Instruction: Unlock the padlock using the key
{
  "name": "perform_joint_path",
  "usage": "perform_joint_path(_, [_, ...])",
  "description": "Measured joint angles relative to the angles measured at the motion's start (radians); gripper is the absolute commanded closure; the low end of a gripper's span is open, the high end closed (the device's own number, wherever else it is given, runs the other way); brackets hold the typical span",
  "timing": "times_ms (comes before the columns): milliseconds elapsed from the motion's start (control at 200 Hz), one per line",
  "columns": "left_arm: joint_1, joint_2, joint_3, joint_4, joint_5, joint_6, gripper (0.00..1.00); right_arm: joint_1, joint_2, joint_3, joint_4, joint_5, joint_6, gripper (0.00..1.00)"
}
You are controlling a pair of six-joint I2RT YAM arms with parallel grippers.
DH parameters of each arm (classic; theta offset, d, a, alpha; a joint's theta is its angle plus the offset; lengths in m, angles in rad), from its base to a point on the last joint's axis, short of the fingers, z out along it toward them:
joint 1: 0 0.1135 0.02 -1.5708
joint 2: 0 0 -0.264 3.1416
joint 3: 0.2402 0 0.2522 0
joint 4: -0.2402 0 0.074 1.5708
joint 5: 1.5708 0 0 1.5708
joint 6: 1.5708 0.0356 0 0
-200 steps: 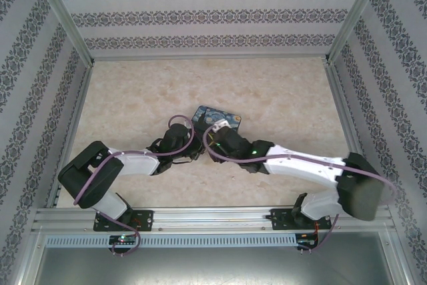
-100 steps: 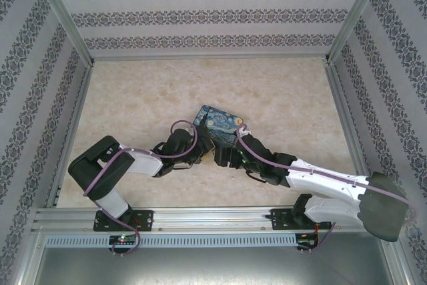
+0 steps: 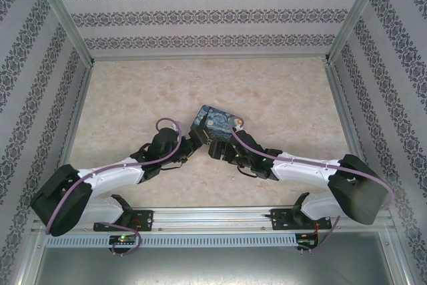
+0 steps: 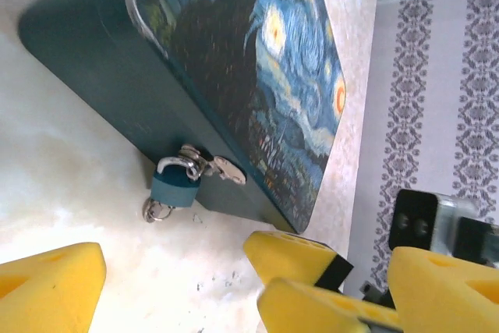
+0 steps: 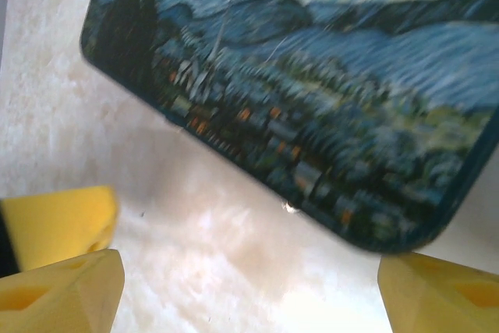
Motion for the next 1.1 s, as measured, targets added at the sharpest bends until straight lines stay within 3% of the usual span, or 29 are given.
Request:
perform_joint_path(395, [0.095,0.043,0.179,-0.259,-0.003,0.171,0.03,-0.218,0.091,0.137,0.042,-0.11,-0.103,0.24])
perform_joint_path(684, [0.215,0.16,0.397,-0.443,0.019,0.372,0.03,-0.219,0.059,0.039,0.064,-0.188,-0.235,0.47])
perform_joint_path(869, [0.233,0.291,0.563,-0.568,0.018,0.525,0.03,-0.206,0.114,0.029,0.094,-0.204,-0.294,0.51])
perform_joint_path(1099, [0.253,0.35,0.603,-0.633,0.02,0.603,0.03,-0.159,0.251,0.06,0.127,-0.211,-0.319,0.54])
